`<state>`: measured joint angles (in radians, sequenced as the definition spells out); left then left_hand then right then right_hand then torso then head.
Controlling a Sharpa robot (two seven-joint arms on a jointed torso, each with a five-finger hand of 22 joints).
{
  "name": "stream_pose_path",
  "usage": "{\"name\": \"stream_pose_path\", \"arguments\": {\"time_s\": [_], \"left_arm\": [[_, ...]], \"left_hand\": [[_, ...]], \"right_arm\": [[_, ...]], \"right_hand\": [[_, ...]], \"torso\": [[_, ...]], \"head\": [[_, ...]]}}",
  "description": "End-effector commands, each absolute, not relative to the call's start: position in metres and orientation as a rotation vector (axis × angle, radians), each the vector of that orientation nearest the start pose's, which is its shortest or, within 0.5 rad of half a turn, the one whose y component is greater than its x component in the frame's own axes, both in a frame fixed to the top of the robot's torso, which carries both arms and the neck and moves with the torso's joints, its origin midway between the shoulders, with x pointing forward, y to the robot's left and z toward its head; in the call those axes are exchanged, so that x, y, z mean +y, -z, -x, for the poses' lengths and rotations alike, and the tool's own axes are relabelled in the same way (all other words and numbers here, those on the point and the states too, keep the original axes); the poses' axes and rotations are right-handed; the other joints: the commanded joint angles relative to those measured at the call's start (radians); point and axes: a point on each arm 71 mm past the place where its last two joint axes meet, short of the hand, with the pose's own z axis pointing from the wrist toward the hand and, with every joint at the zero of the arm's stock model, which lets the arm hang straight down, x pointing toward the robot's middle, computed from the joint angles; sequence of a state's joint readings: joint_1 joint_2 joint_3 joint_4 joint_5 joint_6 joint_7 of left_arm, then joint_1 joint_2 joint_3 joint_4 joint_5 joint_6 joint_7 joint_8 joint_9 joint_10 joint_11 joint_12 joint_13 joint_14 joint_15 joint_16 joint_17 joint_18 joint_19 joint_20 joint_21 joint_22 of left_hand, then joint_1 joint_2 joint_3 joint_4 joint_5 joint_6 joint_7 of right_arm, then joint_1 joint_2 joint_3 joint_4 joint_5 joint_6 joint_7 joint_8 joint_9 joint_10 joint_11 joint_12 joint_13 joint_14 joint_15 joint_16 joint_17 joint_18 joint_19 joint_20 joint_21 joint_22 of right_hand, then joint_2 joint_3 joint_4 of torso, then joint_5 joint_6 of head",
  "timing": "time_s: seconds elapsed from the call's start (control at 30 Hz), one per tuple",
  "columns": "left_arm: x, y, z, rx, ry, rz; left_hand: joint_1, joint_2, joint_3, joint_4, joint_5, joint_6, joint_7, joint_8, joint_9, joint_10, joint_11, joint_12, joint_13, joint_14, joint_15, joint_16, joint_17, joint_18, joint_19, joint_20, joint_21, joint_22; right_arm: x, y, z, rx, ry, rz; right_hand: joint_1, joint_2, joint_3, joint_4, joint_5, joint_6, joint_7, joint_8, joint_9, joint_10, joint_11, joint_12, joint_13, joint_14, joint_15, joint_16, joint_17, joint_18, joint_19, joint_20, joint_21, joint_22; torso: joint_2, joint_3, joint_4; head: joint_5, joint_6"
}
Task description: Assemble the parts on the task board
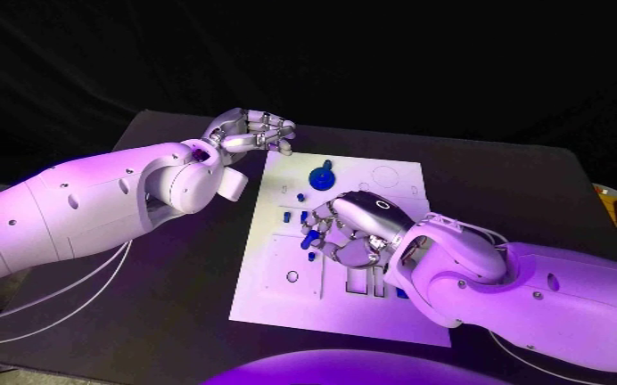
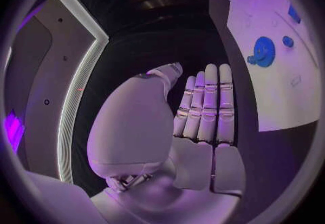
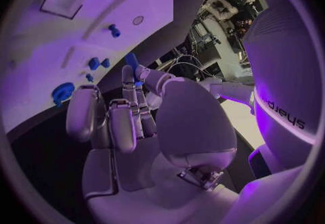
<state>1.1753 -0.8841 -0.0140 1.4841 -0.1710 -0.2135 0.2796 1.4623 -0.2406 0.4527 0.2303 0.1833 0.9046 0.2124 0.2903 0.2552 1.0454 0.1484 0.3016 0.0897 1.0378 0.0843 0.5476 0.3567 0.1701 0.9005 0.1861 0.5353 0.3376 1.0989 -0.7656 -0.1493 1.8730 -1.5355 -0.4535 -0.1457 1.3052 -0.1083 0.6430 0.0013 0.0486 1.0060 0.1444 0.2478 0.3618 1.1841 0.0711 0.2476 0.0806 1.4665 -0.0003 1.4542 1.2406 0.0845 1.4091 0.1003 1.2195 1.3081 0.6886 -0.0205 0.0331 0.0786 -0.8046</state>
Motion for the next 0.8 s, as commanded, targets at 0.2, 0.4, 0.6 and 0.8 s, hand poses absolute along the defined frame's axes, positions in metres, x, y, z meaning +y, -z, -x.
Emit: {"name": "stream_pose_path", "arguments": {"time_s": [0.2,0.4,0.6,0.8], "left_arm": [[0.23,0.187,-0.492,1.578,1.491,0.997],[0.229,0.187,-0.492,1.577,1.491,0.997],[0.229,0.187,-0.492,1.577,1.491,0.997],[0.229,0.187,-0.492,1.577,1.491,0.997]], "left_hand": [[0.005,0.003,-0.003,-0.003,0.003,-0.008,0.001,-0.001,-0.001,-0.007,-0.002,0.005,0.001,-0.001,0.002,-0.005,0.002,0.011,0.004,0.005,-0.005,-0.002],[0.005,0.003,-0.004,-0.002,0.003,-0.009,0.001,-0.001,-0.001,-0.007,-0.002,0.005,0.001,-0.001,0.002,-0.005,0.002,0.011,0.004,0.005,-0.006,-0.002],[0.005,0.003,-0.004,-0.002,0.003,-0.009,0.001,-0.001,-0.001,-0.007,-0.002,0.005,0.001,-0.001,0.002,-0.005,0.002,0.011,0.004,0.005,-0.006,-0.002],[0.005,0.003,-0.004,-0.002,0.003,-0.009,0.001,-0.001,-0.002,-0.008,-0.002,0.005,0.001,-0.001,0.003,-0.005,0.002,0.011,0.005,0.005,-0.006,-0.002]], "right_arm": [[-0.059,0.231,-0.346,1.659,-1.132,0.339],[-0.055,0.245,-0.344,1.704,-1.127,0.355],[-0.053,0.254,-0.344,1.76,-1.109,0.371],[-0.052,0.258,-0.344,1.773,-1.093,0.385]], "right_hand": [[0.002,-0.007,0.001,-0.002,0.003,0.017,-0.009,0.041,0.044,0.002,-0.003,-0.003,0.0,0.04,-0.008,0.003,-0.002,-0.005,-0.003,-0.005,-0.007,0.08],[0.002,-0.008,0.001,-0.003,0.003,0.017,-0.009,0.041,0.045,0.002,-0.003,-0.004,0.0,0.04,-0.008,0.003,-0.002,-0.004,-0.003,-0.005,-0.008,0.08],[-0.003,-0.008,0.0,-0.001,0.003,0.014,-0.007,0.041,0.046,0.0,-0.002,-0.006,-0.001,0.04,-0.007,0.002,-0.003,-0.004,-0.004,-0.004,-0.011,0.079],[-0.005,-0.009,-0.001,-0.001,0.003,0.013,-0.007,0.041,0.046,0.0,-0.001,-0.008,-0.001,0.039,-0.007,0.001,-0.006,-0.004,-0.005,-0.004,-0.012,0.078]], "torso": [[-0.001,-0.0001,0.0002],[-0.001,0.0009,-0.0005],[0.0,0.0008,-0.0007],[-0.001,0.0008,-0.0001]], "head": [[0.013,-0.006],[0.02,-0.007],[0.019,-0.008],[0.017,-0.008]]}}
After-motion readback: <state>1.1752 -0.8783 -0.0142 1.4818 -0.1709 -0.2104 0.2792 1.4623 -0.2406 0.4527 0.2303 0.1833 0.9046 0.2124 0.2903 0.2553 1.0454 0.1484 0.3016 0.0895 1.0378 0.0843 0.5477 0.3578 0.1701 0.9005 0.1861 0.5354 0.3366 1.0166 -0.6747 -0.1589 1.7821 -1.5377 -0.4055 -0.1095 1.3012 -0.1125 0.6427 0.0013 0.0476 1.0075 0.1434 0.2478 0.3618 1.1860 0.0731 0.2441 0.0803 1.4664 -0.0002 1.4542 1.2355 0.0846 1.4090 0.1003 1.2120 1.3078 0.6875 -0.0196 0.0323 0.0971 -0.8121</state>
